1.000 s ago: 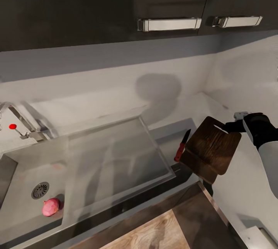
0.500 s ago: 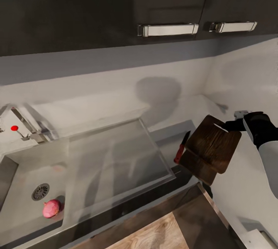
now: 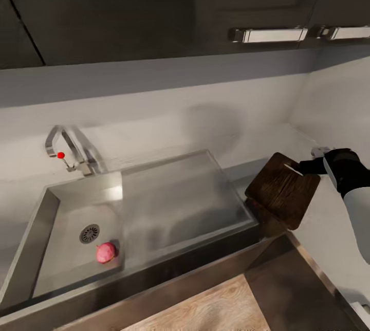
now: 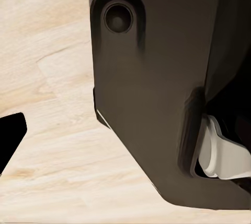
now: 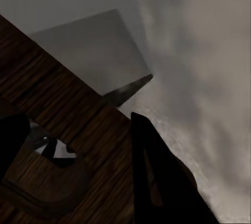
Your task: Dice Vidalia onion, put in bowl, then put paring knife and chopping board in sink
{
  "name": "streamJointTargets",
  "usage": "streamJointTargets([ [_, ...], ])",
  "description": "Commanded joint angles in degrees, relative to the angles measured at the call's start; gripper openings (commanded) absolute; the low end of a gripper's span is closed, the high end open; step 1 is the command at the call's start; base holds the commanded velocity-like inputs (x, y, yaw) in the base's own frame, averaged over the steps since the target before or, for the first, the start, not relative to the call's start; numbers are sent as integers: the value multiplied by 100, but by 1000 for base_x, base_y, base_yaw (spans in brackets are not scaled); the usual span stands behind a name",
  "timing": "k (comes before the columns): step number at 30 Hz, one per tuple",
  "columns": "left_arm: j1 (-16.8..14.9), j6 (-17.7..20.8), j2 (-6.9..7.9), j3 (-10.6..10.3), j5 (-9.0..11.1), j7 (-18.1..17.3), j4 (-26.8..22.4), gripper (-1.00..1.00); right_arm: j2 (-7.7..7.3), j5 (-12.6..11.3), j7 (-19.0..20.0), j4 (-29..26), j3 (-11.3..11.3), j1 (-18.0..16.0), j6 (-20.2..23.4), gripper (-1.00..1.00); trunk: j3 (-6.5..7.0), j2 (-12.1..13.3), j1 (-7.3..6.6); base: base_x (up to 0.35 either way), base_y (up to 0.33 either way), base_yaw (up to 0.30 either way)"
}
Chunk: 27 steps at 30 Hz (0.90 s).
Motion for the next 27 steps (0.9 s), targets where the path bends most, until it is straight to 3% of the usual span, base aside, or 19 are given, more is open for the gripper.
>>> streamJointTargets([
  [1, -9, -8, -5, -49, 58, 8, 16, 100, 3, 54, 47, -9, -28, -5, 23, -100, -16, -12, 1, -186, 245, 229],
  [6, -9, -8, -5, -49, 60, 8, 16, 100, 6, 60, -1, -9, -134, -5, 29, -100, -46, -12, 1, -186, 245, 228],
  [7, -9, -8, -4, -49, 62, 8, 16, 100, 9, 61, -31, -9, -251, -5, 32, -100, -52, -12, 1, -186, 245, 226],
  [8, -9, -10, -5, -49, 64, 8, 16, 100, 13, 62, -140, -9, -542, -5, 55, -100, -58, -12, 1, -188, 245, 224],
  [10, -9, -14, -6, -49, 65, 8, 16, 100, 19, 58, -358, -9, -891, -5, 78, -100, -71, -12, 1, -197, 245, 220],
  [12, -9, -16, -4, -47, 65, 8, 16, 100, 22, 56, -543, -9, -1073, -5, 93, -100, -84, -12, 1, -222, 245, 212],
  [16, -9, -17, -6, -49, 66, 8, 16, 100, 23, 54, -694, -9, -1211, -5, 102, -100, -110, -12, 1, -242, 245, 203],
  [19, -9, -18, -4, -42, 66, 8, 16, 100, 23, 52, -1136, -42, -1655, -5, 99, -100, -130, -12, 1, -248, 245, 185],
  [21, -9, -23, -4, -41, 69, 8, 16, 100, 23, 50, -1352, -72, -1776, -5, 96, -100, -143, -12, 1, -248, 245, 172],
  [27, -9, -26, -3, -40, 73, 8, 16, 100, 23, 48, -1521, -87, -1938, -5, 94, -100, -182, -12, 1, -249, 245, 165],
])
